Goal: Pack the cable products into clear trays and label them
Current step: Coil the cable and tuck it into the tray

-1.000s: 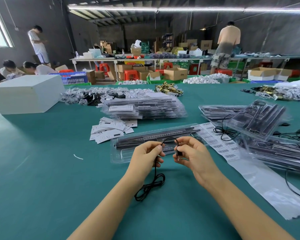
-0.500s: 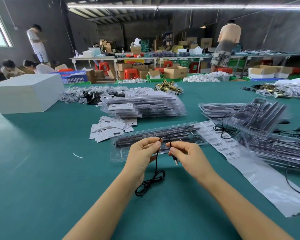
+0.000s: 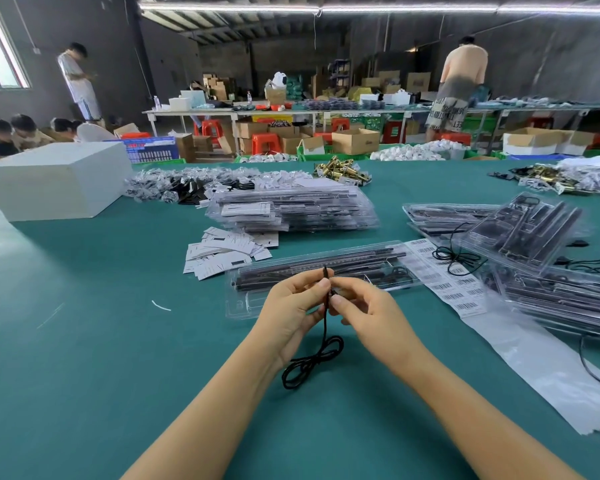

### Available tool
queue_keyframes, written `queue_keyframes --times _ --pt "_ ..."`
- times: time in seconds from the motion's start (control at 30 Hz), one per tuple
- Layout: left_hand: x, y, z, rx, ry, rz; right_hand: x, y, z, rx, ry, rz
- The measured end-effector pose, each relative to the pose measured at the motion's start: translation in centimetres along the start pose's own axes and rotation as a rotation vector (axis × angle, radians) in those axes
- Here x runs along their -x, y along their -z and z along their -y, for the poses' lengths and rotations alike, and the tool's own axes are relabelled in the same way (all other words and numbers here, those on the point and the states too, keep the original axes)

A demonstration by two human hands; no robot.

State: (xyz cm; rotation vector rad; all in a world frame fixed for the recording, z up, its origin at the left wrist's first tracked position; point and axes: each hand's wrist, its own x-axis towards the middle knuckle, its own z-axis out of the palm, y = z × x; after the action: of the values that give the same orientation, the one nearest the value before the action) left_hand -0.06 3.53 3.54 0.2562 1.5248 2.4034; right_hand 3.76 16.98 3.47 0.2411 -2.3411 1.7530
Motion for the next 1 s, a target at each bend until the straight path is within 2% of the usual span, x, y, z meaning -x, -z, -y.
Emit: queue_keyframes --times 0.17,0.3,0.4,0.5,0.8,0.9,1.0 --pt "0.0 0.0 0.0 0.091 0.003 -0.018 -0.1 0.0 -0.4 -0.082 -0.060 -0.081" --pt "0.2 -0.5 0.3 -0.066 -0.061 -0.083 0.0 -0.2 -0.4 -0.355 -0.202 -0.076" --pt "0.2 -0.9 0.4 -0.217 -0.145 -0.162 -0.1 -0.2 -0.2 -0.452 -0.269 -0.055" --pt "0.4 -1.2 0.5 -0.215 -0.214 -0.195 -0.2 -0.5 -0.1 -0.528 -0.296 -0.014" --pt "0.3 -0.9 0.0 -0.242 -0.236 -0.194 -0.4 -0.1 -0.8 -0.509 -0.277 -0.018" --pt "0.0 -0.1 -0.7 -0.232 -0.225 -0.240 -0.3 0.1 -0.6 -0.413 -0.243 0.006" --pt "0.0 0.1 -0.9 -0.173 -0.171 -0.207 -0.2 -0.1 -0.6 -0.287 -0.148 -0.010"
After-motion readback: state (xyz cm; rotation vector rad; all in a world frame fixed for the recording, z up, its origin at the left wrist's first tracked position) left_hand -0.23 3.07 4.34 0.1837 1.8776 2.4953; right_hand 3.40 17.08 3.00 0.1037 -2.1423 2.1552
